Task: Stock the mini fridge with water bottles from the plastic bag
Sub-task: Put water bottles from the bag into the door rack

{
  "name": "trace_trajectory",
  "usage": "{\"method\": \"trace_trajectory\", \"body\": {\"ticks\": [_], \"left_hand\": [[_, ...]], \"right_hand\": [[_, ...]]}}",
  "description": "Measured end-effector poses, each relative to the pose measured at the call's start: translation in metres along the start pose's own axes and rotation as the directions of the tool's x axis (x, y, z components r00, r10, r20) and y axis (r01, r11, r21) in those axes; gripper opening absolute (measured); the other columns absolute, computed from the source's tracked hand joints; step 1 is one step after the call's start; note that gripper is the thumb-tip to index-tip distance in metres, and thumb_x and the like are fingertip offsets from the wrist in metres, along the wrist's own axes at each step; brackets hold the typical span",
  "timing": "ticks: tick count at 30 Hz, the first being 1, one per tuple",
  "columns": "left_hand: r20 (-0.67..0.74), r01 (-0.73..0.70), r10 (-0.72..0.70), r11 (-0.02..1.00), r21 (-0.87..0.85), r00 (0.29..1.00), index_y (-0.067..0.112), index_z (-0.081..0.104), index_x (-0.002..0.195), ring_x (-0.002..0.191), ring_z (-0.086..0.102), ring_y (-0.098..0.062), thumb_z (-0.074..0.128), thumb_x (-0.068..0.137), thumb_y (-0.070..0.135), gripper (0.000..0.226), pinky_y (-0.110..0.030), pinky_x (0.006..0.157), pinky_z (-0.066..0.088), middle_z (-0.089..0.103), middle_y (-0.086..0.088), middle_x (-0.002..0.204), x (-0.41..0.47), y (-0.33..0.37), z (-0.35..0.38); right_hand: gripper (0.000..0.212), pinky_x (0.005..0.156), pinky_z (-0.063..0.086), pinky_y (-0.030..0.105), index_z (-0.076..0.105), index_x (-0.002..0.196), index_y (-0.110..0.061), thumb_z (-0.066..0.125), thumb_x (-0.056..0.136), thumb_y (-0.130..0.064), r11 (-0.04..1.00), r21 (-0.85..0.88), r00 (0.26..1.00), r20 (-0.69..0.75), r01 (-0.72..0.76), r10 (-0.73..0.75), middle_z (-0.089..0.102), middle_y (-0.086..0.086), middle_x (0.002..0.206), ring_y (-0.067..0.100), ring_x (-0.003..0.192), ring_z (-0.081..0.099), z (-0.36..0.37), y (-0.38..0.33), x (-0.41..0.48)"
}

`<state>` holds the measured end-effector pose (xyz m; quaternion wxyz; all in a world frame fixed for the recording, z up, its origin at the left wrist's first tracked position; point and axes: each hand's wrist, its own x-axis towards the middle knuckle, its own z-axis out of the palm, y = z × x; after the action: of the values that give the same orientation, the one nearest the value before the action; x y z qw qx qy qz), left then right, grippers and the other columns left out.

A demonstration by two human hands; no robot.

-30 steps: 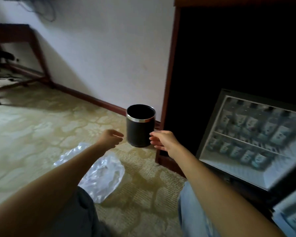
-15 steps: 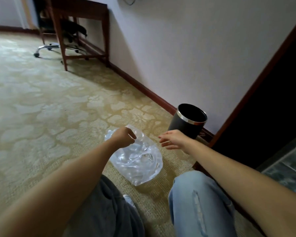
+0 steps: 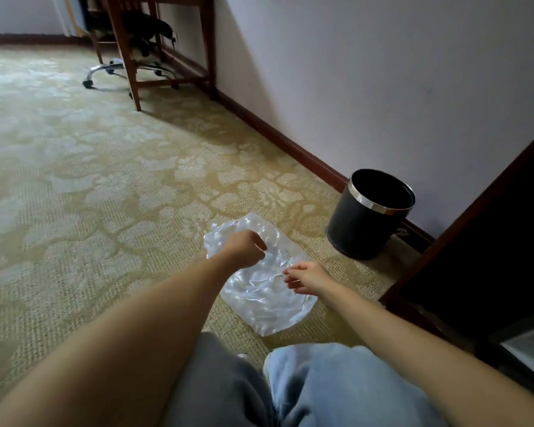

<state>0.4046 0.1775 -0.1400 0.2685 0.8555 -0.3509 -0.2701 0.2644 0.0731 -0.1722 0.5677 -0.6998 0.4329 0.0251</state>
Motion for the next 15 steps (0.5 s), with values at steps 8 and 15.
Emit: {"method": "trace_trajectory", "body": {"ticks": [8,15], "left_hand": [[-0.053,-0.023,0.027,0.997,0.073,0.998,0.015,0.061,0.12,0.106,0.059,-0.016,0.052,0.09,0.002,0.033,-0.023,0.089,0.048,0.063,-0.004,0.12,0.04,-0.058,0.069],[-0.037,-0.136,0.146,0.969,0.205,0.989,0.025,0.045,0.135,0.126,0.042,-0.014,0.054,0.091,0.015,0.047,-0.025,0.103,0.038,0.041,0.002,0.141,0.11,-0.102,0.146]], "right_hand": [[0.03,0.069,0.048,0.028,0.068,0.11,-0.006,0.041,0.096,-0.009,0.899,-0.433,0.998,0.032,0.067,-0.058,0.065,0.009,0.119,0.018,0.082,0.061,0.021,0.038,0.085],[0.029,0.091,0.045,0.032,0.056,0.119,-0.004,0.044,0.093,-0.006,0.698,-0.713,0.974,0.196,0.062,0.113,0.058,0.015,0.122,0.029,0.111,0.057,0.046,0.085,0.167]]}}
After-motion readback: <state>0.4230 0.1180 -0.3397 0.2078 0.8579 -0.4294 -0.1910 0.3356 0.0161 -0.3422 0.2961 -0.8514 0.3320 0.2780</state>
